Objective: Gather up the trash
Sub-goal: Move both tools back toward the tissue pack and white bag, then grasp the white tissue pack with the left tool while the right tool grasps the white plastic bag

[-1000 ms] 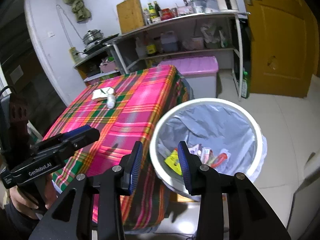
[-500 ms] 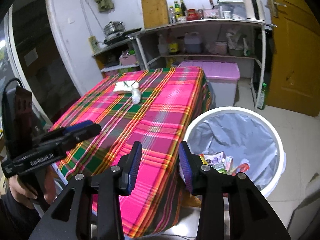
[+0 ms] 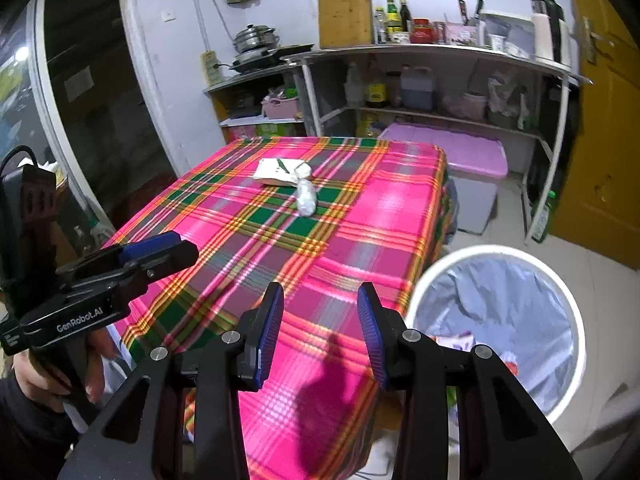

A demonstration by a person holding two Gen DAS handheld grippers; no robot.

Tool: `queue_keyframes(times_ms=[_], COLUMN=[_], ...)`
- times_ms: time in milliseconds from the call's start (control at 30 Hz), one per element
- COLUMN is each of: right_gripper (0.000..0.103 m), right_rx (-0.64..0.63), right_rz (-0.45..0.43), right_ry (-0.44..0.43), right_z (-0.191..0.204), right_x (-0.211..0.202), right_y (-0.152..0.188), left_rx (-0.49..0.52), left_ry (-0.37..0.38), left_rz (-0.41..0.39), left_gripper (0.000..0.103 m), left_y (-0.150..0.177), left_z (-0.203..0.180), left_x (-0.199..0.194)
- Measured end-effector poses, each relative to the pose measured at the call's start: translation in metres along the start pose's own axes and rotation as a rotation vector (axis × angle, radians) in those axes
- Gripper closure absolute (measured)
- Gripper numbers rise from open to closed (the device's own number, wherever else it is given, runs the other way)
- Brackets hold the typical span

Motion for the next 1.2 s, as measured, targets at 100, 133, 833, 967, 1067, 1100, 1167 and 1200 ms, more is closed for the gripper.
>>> queue_keyframes(times_ms=[100, 133, 833, 967, 1067, 1100, 1167, 1200], right_gripper=[0.063, 0.063, 0.063, 0.063, 0.063, 0.063, 0.063, 0.063], right_rx=[-0.012, -0.014, -0.067, -0.076, -0.078, -0.078, -0.077, -0.078], right_rz=[0.012, 0.015, 0.111, 0.132, 0.148, 0.154, 0.167, 0.171], right_ry=[-0.001, -0.004, 0.000, 0.001, 0.003, 0.004, 0.003, 0.002], right_z=[0.007, 0.008, 0.025, 0.027, 0.029, 0.028, 0.029, 0.030], right_x=[0.009, 0.013, 0.112, 0.138, 0.157, 0.162, 0.175, 0.179], right_y=[-0.005, -0.007, -0.057, -0.068, -0.074, -0.075, -0.078, -0.079], left_rx=[-0.018, -0.033, -0.053, -0.060, -0.068, -0.072, -0.080, -0.084], left_ry=[-0.044, -0.053, -0.097, -0.086, -0.083, -0.082, -0.077, -0.078], left_rz=[-0.004, -0.003, 0.033, 0.039, 0.047, 0.047, 0.047, 0.048], left_gripper=[0.057, 0.057, 0.057, 0.057, 0.057, 0.057, 0.057, 0.057], left_y=[-0.001, -0.001, -0.014, -0.017, -0.020, -0.019, -0.019, -0.019], left_z=[0.011, 0.017, 0.097, 0.111, 0.123, 0.126, 0.132, 0.136], left_x=[-0.002, -0.002, 0.034, 0.045, 0.054, 0.055, 0.059, 0.061])
Point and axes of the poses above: each gripper's, at about its wrist camera, not at the fingertips, and x roughly the way its jaws point, z to its left, y to its underside, the point moved 1 cm from there along x, roughly the way its jaws point, and after that the axes turned 13 degrees about x, right-handed, at the moved point
